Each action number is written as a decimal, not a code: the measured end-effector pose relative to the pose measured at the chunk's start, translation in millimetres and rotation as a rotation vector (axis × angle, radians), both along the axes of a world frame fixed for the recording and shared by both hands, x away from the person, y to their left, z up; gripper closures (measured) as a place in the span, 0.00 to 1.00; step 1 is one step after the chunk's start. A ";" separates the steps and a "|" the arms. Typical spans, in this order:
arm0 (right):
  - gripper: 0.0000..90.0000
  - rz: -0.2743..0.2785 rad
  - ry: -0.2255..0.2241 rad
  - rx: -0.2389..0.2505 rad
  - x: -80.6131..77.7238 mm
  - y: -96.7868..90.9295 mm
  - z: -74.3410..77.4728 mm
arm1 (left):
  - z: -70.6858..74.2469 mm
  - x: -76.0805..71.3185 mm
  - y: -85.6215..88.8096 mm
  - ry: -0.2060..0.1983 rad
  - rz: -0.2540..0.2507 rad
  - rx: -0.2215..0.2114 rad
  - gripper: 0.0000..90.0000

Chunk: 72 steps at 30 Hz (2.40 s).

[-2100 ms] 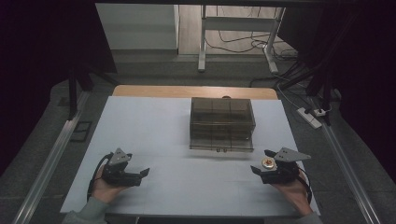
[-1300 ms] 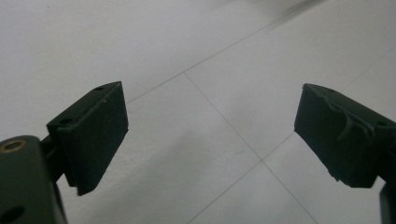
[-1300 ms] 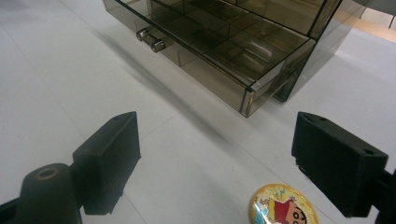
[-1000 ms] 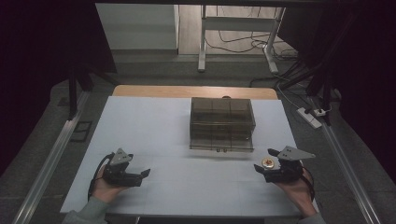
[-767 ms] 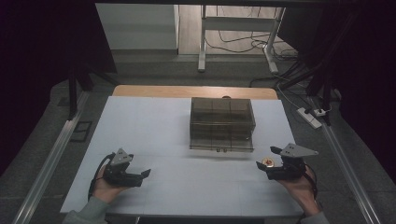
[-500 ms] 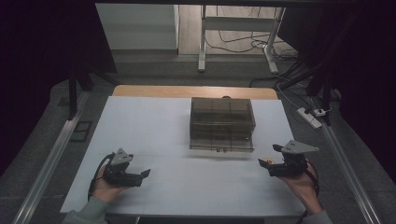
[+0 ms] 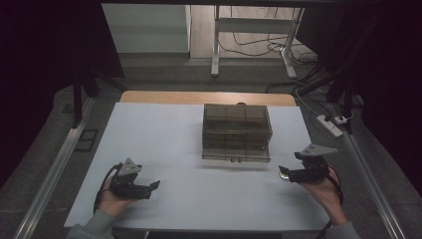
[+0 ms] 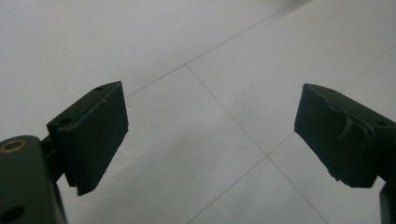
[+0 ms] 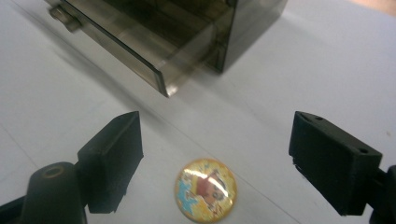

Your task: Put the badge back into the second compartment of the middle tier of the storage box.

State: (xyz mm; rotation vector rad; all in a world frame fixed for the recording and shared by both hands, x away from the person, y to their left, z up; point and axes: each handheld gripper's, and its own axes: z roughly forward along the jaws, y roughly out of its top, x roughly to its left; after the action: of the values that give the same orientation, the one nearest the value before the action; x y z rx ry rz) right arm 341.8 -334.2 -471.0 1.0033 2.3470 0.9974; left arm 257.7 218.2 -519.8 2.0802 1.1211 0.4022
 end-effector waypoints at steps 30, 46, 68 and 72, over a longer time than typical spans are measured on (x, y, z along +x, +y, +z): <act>0.26 0.055 0.217 -0.177 25.4 3.3 -15.2 | -2.7 1.0 1.6 0.014 0.008 0.009 0.11; 0.33 0.079 0.277 -0.217 25.0 4.2 -26.7 | -4.0 1.7 1.8 0.021 0.005 0.015 0.11; 0.52 0.074 0.280 -0.230 24.7 6.2 -26.8 | -4.5 1.8 1.7 0.023 0.001 0.022 0.11; 0.52 0.073 0.278 -0.234 24.5 6.6 -26.9 | -4.6 1.8 2.0 0.023 0.002 0.023 0.11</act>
State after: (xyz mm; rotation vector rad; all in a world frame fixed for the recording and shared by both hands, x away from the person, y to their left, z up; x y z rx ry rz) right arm 366.3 -327.6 -497.9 1.0236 2.6675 0.6192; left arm 259.6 220.2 -524.5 2.1093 1.1370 0.3943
